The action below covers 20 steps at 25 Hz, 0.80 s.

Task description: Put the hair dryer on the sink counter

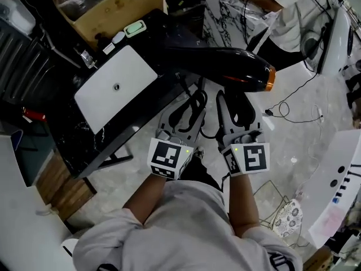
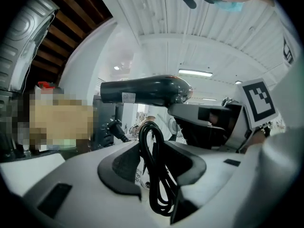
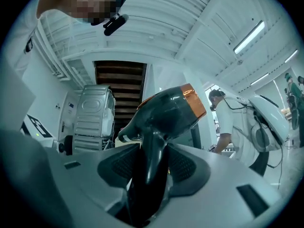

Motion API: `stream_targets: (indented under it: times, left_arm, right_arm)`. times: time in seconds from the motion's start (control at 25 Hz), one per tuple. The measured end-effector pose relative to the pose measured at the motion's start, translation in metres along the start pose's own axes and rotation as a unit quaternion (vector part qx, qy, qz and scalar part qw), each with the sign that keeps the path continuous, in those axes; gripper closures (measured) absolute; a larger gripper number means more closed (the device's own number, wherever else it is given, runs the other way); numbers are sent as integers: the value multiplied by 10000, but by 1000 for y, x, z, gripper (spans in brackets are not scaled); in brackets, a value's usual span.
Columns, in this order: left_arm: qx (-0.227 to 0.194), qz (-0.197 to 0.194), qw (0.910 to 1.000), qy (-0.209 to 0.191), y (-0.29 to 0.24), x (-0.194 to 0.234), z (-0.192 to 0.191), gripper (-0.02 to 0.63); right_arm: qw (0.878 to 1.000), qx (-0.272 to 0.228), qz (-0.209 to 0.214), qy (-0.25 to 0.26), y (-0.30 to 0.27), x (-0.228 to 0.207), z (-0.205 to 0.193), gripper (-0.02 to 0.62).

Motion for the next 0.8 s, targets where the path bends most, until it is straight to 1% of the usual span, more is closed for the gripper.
stream_targets:
  times: [0.2,0.44,0.6,0.8]
  left_arm:
    - [155,306,9994,-31,-26,13,-2,443]
    - [314,574,9978,37,-41,28,-7,443]
    - [501,592,9970,-32,-50,47,-8,443]
    - [563,471,9973,49,-67,73,-16,443]
  right_arm:
    - [9992,206,99,-333,-33,-25,-17,403]
    - [9973,522,77,-505,-62,-33,-30,403]
    - [9950,697,114,-713,-83,-34,-42,403]
    - [9935,857,49,-751,-113,-34,-57,403]
Point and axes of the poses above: the fingertips, and each gripper's own axes: y backward along the fingers, x to its left, z out of its top, the point moved 7 cm from there along y, backward along the fingers, and after that the axes turned 11 degrees about -z, right-handed, at the moved point
